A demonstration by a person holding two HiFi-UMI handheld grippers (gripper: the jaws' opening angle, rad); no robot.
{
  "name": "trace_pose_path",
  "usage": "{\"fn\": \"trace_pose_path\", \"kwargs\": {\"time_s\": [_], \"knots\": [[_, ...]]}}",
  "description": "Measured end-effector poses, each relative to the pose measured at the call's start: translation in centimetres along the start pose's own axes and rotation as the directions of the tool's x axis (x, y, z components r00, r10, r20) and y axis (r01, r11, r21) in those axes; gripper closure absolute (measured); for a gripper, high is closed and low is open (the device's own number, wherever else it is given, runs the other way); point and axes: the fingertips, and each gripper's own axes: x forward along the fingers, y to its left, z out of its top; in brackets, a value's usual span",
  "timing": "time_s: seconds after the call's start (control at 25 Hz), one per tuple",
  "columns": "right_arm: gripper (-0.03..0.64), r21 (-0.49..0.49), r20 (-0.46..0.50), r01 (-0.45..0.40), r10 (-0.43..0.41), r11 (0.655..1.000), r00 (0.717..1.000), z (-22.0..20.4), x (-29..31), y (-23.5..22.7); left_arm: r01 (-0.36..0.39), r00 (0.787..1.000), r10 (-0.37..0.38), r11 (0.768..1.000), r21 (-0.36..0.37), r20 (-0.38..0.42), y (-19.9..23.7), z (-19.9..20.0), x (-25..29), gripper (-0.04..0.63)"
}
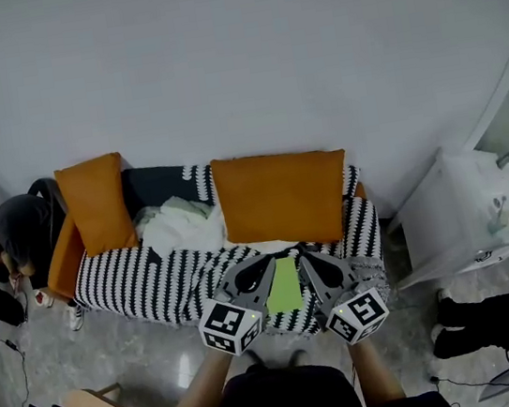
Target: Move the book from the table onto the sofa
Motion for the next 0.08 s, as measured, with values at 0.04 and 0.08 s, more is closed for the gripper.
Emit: {"fn": "trace_pose_path", "kwargs": {"time_s": [0.04,0.08], "knots": [[0.595,-0.001,0.000,-0.002,0.002,1.000,1.000,-0.02,-0.05,0.07,-0.002,1.000,0.002,1.000,0.001,0.000,-0.05,-0.01,-0.06,0.581],[0.595,-0.002,0.000,-0.005,0.005,1.000,1.000,-0.04,-0.12,0.13,-0.003,1.000,0.003,1.000,0.002,-0.001,-0.11,-0.02,-0.12,0.580]]}}
